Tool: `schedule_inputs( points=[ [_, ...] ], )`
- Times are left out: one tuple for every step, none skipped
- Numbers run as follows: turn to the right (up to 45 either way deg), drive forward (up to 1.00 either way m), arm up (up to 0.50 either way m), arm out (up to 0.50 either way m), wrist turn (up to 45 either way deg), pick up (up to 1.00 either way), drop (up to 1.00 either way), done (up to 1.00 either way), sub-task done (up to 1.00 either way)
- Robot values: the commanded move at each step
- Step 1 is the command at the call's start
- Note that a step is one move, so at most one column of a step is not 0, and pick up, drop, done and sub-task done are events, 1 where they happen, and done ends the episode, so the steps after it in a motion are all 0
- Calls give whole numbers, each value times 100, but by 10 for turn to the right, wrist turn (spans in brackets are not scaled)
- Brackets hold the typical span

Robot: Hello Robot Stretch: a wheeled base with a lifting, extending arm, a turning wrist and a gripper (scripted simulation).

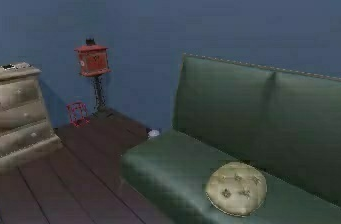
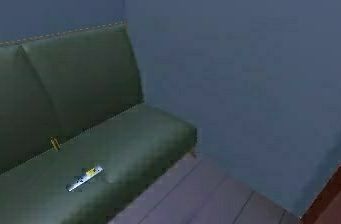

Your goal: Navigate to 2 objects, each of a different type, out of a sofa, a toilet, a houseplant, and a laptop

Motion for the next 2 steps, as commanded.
schedule_inputs(
  points=[
    [-450,0,0,0,0,0,0,0,0],
    [-450,0,0,0,0,0,0,0,0]
  ],
)
